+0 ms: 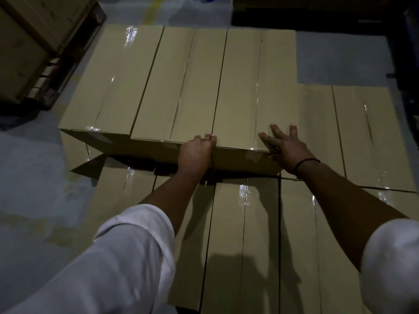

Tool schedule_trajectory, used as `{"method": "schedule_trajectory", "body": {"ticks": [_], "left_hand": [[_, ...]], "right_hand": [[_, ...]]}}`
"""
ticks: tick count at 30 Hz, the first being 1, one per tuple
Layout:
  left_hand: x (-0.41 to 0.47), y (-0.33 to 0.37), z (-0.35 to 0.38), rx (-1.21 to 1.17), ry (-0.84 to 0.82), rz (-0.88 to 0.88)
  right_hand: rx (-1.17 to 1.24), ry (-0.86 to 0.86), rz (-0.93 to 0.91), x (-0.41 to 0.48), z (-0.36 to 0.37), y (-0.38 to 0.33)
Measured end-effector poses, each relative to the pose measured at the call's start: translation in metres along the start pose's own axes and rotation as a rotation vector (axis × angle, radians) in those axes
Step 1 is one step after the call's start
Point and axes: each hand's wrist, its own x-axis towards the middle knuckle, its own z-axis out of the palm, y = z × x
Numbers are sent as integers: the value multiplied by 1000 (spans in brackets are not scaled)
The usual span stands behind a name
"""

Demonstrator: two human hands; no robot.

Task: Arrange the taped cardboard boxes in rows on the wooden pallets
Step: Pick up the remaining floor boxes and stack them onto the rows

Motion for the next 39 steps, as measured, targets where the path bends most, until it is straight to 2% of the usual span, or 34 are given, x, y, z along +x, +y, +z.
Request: {"method": "schedule_trajectory", "body": {"ticks": [14,18,21,24,26,30,37,39], "left_hand": [[1,-3,7,0,29,6],[3,-1,12,6,40,4],[3,-3,16,-23,38,14],[3,-11,10,-96,18,44],[-1,-13,2,-162,-66,82],[-44,-8,-16,-239,-131,160],[-158,-30,-68,-480,-150,29],[-185,-42,-85,-496,-112,24]], "right_hand": [[4,12,17,1,3,1],[-47,76,32,-4,9,-6],[-126,120,110,-17,24,-23],[-135,127,155,-37,39,-49],[-107,88,173,-55,42,-62],[-30,58,195,-98,36,-97],[99,176,193,-181,16,-179],[110,205,177,-197,12,-202]]}}
